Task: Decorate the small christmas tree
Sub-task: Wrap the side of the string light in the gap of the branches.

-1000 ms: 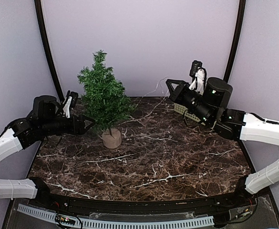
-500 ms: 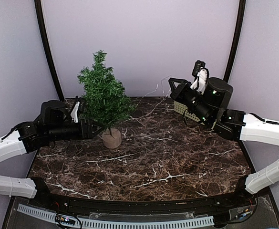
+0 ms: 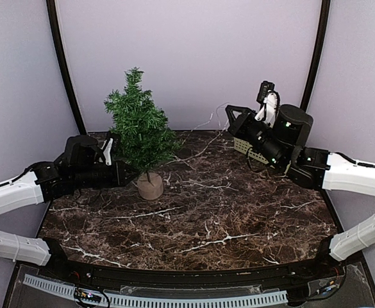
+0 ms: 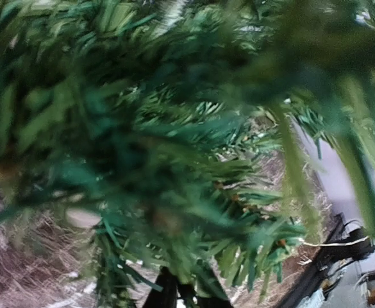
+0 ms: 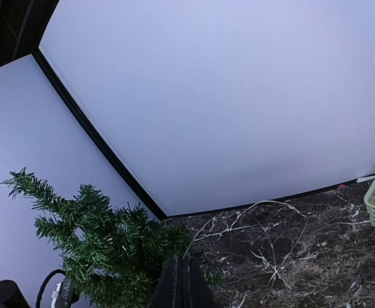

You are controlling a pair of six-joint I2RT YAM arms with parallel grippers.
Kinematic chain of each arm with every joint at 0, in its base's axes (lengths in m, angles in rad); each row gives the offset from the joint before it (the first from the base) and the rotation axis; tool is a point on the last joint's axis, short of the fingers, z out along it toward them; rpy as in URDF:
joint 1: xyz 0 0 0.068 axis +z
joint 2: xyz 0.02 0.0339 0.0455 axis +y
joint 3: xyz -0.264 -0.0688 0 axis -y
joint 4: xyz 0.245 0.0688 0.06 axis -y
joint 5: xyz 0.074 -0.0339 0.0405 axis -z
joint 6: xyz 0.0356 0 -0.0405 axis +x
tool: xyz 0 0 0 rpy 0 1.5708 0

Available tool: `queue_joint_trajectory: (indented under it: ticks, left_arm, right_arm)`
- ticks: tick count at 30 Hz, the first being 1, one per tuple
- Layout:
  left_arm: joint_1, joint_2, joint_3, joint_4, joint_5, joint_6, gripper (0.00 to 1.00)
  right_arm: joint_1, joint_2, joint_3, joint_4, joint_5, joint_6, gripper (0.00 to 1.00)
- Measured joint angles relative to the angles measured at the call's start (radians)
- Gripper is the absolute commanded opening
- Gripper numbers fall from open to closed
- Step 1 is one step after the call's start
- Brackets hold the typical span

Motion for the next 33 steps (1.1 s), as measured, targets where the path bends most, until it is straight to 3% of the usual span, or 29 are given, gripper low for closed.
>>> queue_joint_trajectory:
  ticks: [2, 16, 25, 33]
  left_arm:
    - [0.000, -0.001, 0.000, 0.000, -0.005, 0.002, 0.00]
    - [0.016, -0.114, -0.027, -0.109, -0.080, 0.053, 0.00]
    - [0.085, -0.116, -0.027, -0.128, -0.013, 0.148, 0.00]
    - [0.118, -0.117, -0.027, -0.127, 0.045, 0.211, 0.00]
  right_arm:
    - [0.006, 0.000, 0.002, -0.003, 0.002, -0.023, 0.00]
    - [0.027, -0.008, 0.154, -0.066, 0.122, -0.251, 0.00]
    - [0.061, -0.061, 0.142, -0.075, 0.150, -0.289, 0.00]
    - [0.061, 0.074, 0.182, -0.106, 0.260, -0.287, 0.00]
